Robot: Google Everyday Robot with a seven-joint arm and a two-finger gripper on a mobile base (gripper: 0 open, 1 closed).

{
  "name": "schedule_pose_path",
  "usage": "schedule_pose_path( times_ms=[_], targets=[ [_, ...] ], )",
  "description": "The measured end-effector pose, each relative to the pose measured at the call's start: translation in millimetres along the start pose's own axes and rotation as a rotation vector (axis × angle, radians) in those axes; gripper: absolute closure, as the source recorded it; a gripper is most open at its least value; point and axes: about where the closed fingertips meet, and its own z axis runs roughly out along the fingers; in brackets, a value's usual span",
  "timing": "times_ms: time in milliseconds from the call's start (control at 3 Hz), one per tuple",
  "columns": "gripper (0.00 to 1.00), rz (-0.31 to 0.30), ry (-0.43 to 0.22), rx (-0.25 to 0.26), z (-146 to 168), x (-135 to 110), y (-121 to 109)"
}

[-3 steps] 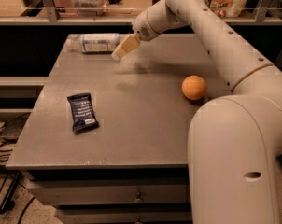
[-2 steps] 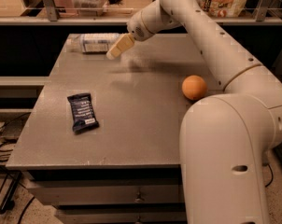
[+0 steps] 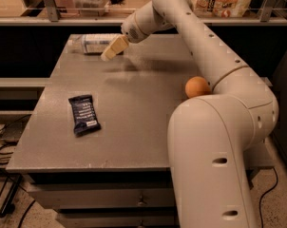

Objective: Pick blue plastic bottle

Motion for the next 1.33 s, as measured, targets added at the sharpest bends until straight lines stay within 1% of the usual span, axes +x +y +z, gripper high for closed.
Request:
schedule_pose_path(
  times_ms=[333,667,1000,1333],
  targets=[
    [0.15,0.003,0.007,-0.003,10.1,-1.8,-2.9],
    [0.39,0.011,0.018,-0.013,16.7,-1.3,-2.6],
    [0.62,0.025,0.024,-0.011,17.8,2.1,-5.0],
    [0.85,0.038,0.022,-0.001,12.5,3.7,-8.0]
  ],
)
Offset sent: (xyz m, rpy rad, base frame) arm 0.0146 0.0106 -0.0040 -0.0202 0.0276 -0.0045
